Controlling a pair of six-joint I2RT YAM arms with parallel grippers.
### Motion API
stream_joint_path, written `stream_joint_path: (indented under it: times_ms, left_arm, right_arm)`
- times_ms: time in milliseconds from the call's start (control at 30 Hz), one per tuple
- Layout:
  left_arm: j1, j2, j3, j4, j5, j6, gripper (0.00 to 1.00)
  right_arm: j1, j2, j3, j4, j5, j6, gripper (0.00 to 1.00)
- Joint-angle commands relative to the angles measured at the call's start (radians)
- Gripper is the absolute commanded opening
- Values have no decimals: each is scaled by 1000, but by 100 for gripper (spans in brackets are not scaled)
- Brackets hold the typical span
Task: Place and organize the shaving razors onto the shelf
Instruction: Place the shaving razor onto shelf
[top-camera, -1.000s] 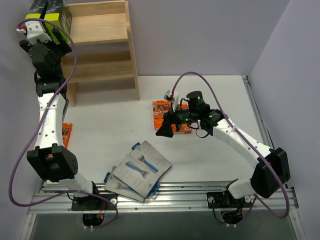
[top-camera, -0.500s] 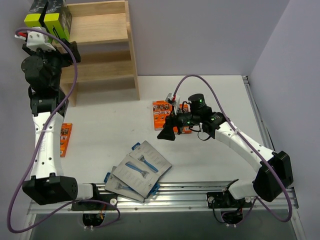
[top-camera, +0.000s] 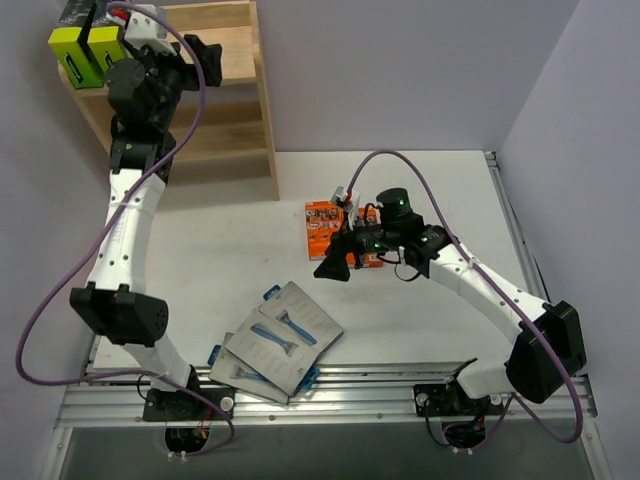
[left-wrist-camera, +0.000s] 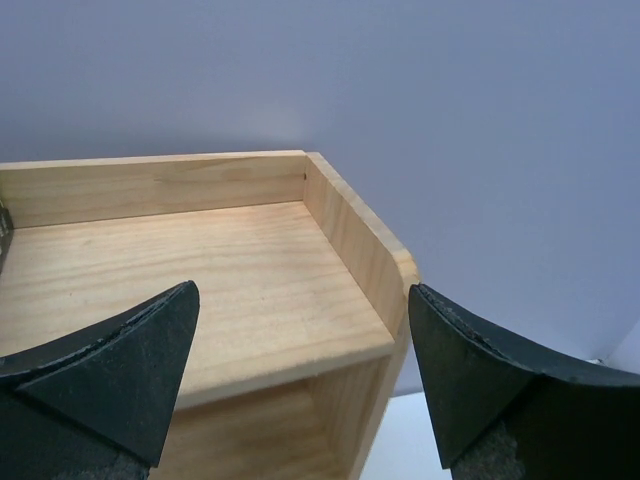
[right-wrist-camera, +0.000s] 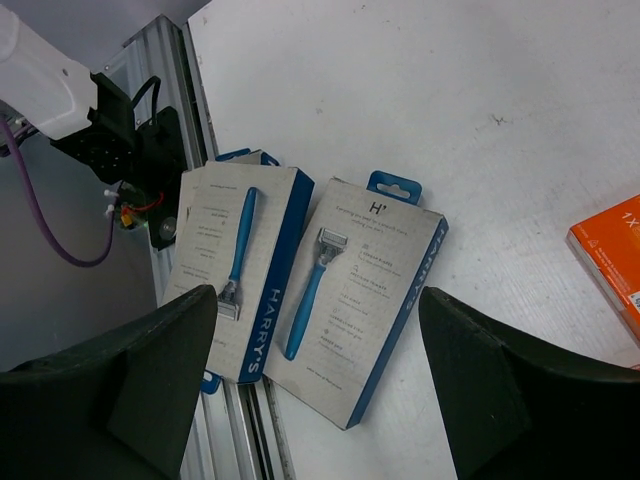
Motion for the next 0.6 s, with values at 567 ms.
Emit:
stream_joint_path:
  times_ms: [567]
  left_arm:
    - [-12, 446, 433, 62, -340, 146, 94]
  right_arm:
    - [-28, 91, 46, 5, -22, -8, 78]
